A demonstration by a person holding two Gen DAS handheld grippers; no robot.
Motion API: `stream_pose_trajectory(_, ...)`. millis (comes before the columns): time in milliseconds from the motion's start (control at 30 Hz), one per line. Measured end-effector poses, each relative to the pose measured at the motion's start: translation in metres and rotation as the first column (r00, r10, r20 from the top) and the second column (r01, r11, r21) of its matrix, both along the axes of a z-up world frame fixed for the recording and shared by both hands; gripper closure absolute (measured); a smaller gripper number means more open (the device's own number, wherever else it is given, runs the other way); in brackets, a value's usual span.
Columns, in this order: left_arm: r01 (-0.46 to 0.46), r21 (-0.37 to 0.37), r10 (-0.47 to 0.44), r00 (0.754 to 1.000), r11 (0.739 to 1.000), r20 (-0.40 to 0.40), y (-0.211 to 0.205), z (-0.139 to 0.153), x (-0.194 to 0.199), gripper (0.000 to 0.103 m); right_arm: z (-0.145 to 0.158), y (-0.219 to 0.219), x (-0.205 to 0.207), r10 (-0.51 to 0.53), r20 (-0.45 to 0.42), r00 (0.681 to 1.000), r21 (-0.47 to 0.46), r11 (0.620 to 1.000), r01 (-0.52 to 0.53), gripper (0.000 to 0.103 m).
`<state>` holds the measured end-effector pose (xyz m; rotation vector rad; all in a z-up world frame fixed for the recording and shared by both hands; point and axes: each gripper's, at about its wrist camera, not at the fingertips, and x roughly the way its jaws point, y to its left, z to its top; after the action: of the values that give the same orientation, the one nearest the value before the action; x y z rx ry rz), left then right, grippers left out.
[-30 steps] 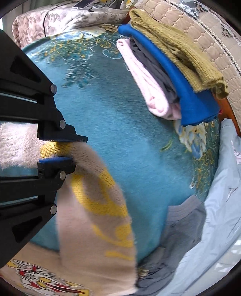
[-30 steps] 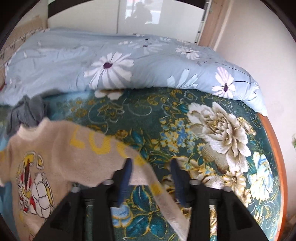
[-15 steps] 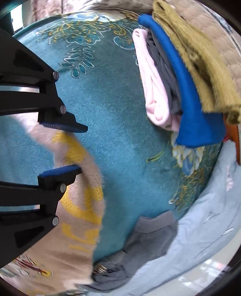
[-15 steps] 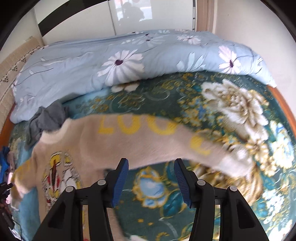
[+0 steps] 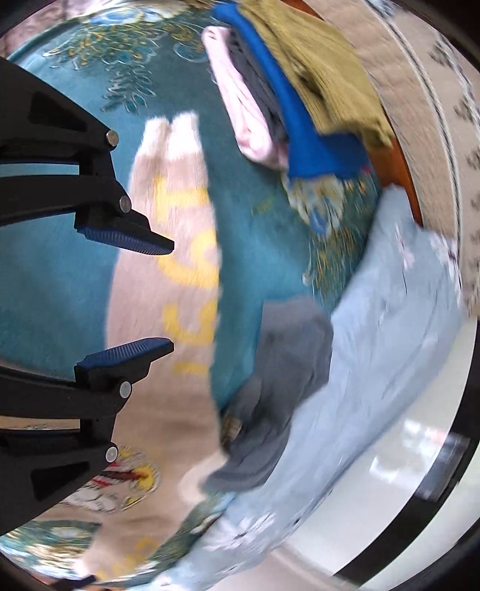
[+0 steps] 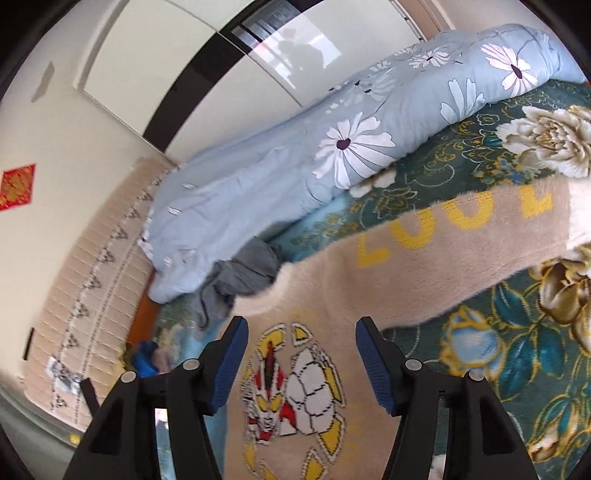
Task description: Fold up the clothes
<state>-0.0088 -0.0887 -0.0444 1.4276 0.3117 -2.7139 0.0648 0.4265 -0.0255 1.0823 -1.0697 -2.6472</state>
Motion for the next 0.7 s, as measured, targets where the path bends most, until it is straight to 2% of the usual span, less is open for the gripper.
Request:
stream_pose_trajectory(167, 0.074, 0.059, -0.077, 0.996, 0.995, 0.051, 0.011, -0.005, 0.004, 0.055, -0.003, 0.012, 0.013, -0.026, -0.032, 0.999, -0.06, 0.998, 0.024, 0.034)
stream_pose_trajectory(267, 0.085, 0.128, -0.098, 0.99, 0.988, 0.099, 0.011, -0.012, 0.005, 0.055, -0.013, 0.019, 0.022, -0.023, -0.012, 1.0, -0.063, 0.998, 0.023, 0.03)
stream_pose_trajectory(367, 0.122, 0.165, -0.146, 0.979, 0.979, 0.144, 0.02, -0.02, 0.009, 0.054, -0.025, 0.023, 0.029, 0.001, 0.015, 1.0, -0.073, 0.997, 0.0, 0.028)
stream_pose_trajectory(467, 0.177, 0.178, -0.209, 0.962, 0.968, 0.177, 0.034, -0.026, 0.014, 0.053, -0.043, 0.023, 0.032, 0.038, 0.084, 0.996, -0.08, 0.996, -0.031, 0.027)
stream_pose_trajectory(567, 0.223, 0.241, -0.277, 0.936, 0.944, 0.217, 0.047, -0.034, 0.018, 0.051, -0.063, 0.02, 0.033, 0.066, 0.172, 0.983, -0.071, 0.996, -0.055, 0.027)
stream_pose_trajectory(700, 0.243, 0.251, -0.311, 0.907, 0.937, 0.285, 0.063, -0.048, 0.022, 0.051, -0.092, 0.012, 0.034, 0.101, 0.276, 0.956, -0.054, 0.995, -0.089, 0.027)
